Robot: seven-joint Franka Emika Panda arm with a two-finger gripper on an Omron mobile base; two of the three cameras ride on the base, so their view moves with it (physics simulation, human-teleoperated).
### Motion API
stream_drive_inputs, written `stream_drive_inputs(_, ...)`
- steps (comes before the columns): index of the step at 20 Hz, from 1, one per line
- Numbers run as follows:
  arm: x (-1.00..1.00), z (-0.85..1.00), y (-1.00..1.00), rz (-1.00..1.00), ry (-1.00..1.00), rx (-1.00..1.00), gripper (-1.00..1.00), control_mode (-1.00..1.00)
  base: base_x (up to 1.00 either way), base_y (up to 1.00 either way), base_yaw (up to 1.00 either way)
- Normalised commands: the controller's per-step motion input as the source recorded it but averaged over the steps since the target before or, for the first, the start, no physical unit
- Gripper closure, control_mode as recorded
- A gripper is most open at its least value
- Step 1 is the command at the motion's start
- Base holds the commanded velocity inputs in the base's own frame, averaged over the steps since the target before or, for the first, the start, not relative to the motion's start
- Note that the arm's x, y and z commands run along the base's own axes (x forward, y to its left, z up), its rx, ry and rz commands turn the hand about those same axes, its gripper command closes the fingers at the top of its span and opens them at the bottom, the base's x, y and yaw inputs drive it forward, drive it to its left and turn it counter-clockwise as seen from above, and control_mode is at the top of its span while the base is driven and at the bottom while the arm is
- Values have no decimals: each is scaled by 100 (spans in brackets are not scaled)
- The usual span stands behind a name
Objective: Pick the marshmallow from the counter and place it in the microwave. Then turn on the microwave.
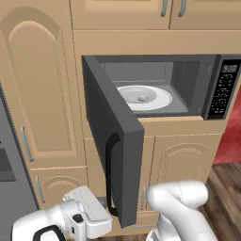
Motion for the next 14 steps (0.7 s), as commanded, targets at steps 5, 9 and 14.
stream_drive_inputs(5, 0, 4, -16, 0, -5, 0, 100, -100, 0, 0, 0)
stream_drive_inputs(9, -1, 4, -15, 0, -6, 0, 100, -100, 0, 0, 0)
stream_drive_inputs(14, -1, 4, -16, 0, -6, 0, 100, -100, 0, 0, 0)
